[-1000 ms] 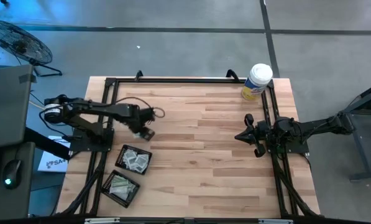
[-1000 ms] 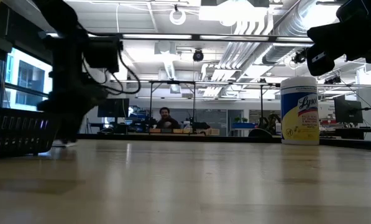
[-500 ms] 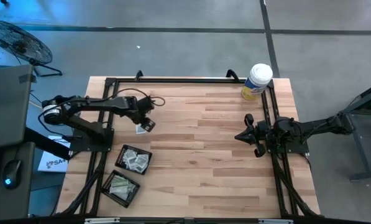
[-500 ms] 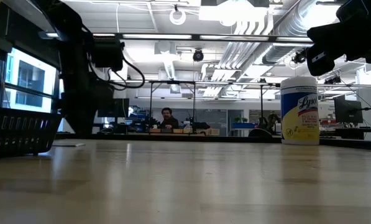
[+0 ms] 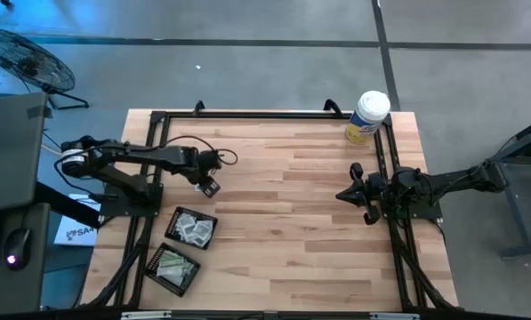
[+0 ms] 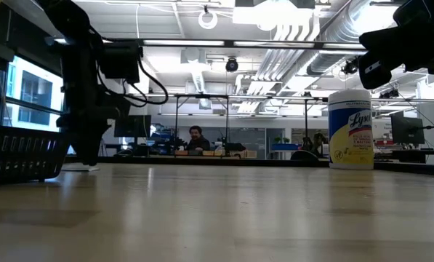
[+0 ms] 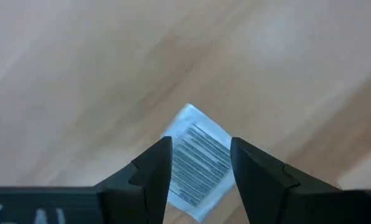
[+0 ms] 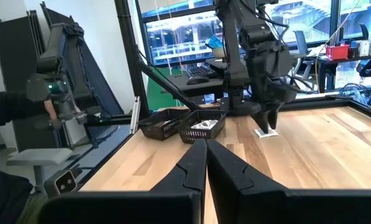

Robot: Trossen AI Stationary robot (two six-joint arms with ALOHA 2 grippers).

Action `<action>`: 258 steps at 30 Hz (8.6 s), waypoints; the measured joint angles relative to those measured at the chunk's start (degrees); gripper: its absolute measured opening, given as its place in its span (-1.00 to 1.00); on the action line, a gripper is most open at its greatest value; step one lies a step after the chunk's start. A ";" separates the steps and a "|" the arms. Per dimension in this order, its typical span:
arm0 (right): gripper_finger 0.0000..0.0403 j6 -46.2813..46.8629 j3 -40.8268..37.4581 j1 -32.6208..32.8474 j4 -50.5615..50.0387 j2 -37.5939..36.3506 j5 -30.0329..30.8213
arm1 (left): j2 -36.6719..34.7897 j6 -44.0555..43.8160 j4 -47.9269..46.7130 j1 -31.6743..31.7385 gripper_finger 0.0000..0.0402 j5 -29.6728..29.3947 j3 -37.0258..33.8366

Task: Pick & Place First Aid Supplies
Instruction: Put the towelette pack into the top black bin, then return To Home Position

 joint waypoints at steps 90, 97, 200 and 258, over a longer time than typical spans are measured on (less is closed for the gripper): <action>-0.97 0.00 -0.01 0.00 -0.04 0.01 -0.02 | -0.07 -18.27 -12.26 -42.03 -0.96 4.72 11.86; -0.96 0.00 -0.02 0.00 -0.04 0.01 -0.01 | -0.11 -23.05 -15.21 -41.23 -0.54 7.56 11.88; -0.97 3.97 -0.02 -8.13 1.95 -0.04 -7.77 | -76.78 27.54 37.07 -8.71 -0.10 -2.98 -35.24; -0.96 -2.99 0.02 -10.08 -13.54 -12.04 9.22 | -76.17 26.26 36.85 -8.71 -0.10 -2.51 -35.31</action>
